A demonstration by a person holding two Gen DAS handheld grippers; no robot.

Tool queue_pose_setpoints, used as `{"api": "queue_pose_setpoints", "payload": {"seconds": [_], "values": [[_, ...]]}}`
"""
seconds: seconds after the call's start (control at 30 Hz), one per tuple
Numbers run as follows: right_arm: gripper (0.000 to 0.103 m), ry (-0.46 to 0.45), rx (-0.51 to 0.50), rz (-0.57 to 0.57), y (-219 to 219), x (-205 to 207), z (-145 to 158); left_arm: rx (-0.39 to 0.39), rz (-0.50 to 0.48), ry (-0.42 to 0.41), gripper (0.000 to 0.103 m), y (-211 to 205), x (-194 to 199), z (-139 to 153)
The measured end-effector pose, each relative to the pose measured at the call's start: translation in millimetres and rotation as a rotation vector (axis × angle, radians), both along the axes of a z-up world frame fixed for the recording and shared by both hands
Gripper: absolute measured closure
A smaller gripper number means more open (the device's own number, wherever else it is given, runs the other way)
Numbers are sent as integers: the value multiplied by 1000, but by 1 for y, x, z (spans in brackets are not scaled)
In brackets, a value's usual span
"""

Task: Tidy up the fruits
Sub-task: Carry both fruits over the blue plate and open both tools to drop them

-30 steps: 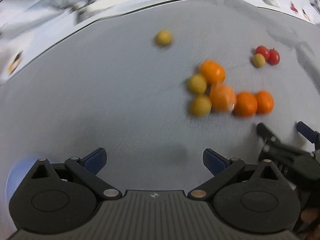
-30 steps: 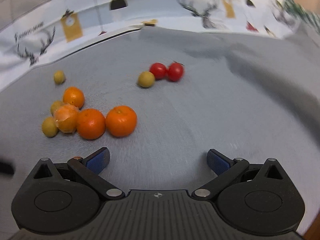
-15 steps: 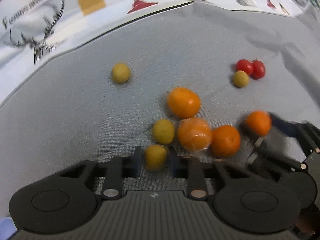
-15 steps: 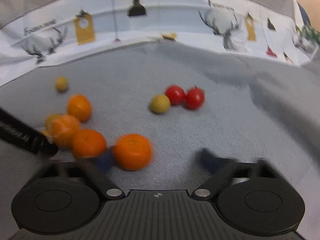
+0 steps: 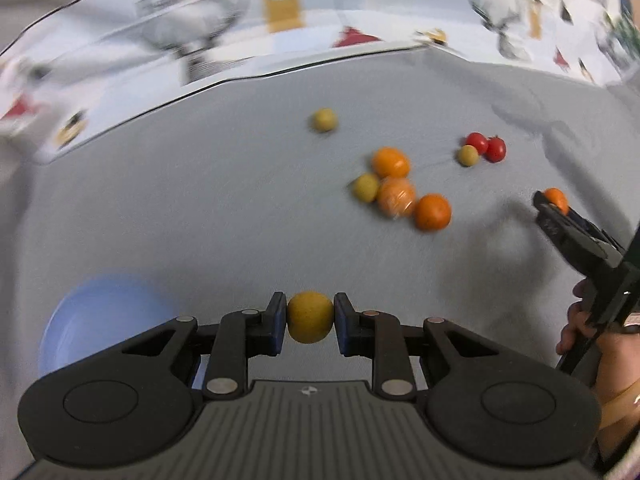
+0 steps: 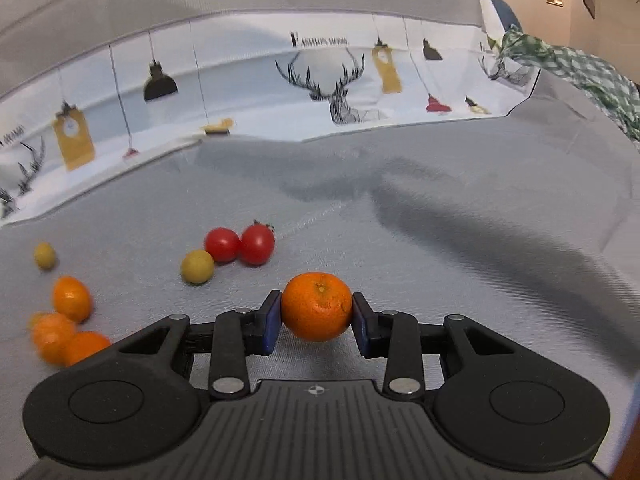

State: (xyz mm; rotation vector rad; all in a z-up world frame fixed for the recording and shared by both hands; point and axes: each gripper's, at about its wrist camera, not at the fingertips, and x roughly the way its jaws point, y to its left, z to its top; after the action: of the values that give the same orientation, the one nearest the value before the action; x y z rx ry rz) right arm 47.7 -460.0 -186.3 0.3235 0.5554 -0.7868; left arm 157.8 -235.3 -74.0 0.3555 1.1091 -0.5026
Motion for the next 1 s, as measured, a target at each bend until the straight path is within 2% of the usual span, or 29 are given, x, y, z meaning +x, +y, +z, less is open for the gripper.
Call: {"api": "queue_pose_setpoints", "payload": {"seconds": [0.1,0.17,0.3,0.5,0.73,0.87,1.0], "values": [[65,-54,10,40,20,-23,35,-3,68,-15,75,46,-22,28],[65,-103,9,118,45,-45,64,9,108,-49,75,80,-41,45],[65,-180,112,338,106,-94,112,26,180,-76,75,138,-72,67],[65,-177,256,621,197,-137,148,-9,260,-68,75,207,-119,75],[65,-95,168,818,275,-150,168,-91,297,-75,75,253,-162,74],[65,-83,99,845,298,-156,180,-125,299,-91,75,265,-175,76],[65,-78,70,837,307,-164,185,-150,296,-106,75,268,-179,80]]}}
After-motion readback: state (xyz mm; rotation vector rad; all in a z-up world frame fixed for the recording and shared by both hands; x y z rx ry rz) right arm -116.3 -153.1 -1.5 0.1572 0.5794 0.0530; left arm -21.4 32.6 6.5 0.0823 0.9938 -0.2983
